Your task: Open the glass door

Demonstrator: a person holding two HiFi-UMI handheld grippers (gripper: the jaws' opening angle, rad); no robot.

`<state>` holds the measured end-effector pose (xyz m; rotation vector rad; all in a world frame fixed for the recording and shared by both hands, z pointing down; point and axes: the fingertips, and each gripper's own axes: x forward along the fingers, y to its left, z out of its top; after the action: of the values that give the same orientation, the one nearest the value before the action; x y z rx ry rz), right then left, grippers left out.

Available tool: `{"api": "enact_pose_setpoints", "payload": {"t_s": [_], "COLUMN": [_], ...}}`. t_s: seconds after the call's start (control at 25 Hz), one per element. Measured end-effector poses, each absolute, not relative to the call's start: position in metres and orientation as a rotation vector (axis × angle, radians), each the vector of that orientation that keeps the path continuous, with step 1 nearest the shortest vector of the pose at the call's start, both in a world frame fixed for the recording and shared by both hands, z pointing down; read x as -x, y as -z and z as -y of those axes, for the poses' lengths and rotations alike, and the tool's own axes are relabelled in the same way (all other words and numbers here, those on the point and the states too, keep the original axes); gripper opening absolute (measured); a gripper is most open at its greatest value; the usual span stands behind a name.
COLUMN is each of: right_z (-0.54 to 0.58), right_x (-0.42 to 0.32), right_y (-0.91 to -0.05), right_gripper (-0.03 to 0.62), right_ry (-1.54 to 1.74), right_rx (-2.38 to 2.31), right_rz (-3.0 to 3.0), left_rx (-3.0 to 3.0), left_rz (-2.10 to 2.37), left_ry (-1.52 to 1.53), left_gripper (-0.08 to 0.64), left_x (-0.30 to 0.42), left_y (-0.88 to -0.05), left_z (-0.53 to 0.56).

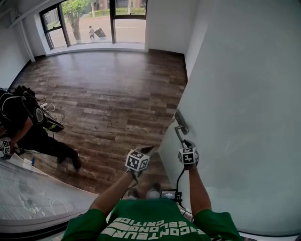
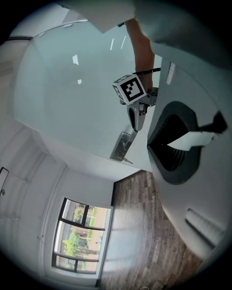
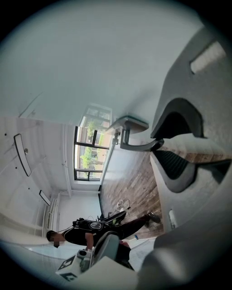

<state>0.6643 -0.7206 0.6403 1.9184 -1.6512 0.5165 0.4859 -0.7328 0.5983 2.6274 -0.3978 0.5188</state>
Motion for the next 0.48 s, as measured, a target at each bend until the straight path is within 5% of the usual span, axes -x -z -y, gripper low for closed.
{"api": "enact_pose_setpoints", "payload": {"t_s": [0.48], "right_z": [0.72], "right_x": [-0.723], "right_y": [-0.649], "right_gripper": [0.077], "right_ry": [-0.528], "right_rx": [-1.997], "right_rz": [1.57], "left_rx": [-2.611], "left_rz": [0.408], "left_ry": [-0.537], "left_gripper": [0.017], "left_x": [-0.509], "left_y": [-0.611], "left_z": [0.745]}}
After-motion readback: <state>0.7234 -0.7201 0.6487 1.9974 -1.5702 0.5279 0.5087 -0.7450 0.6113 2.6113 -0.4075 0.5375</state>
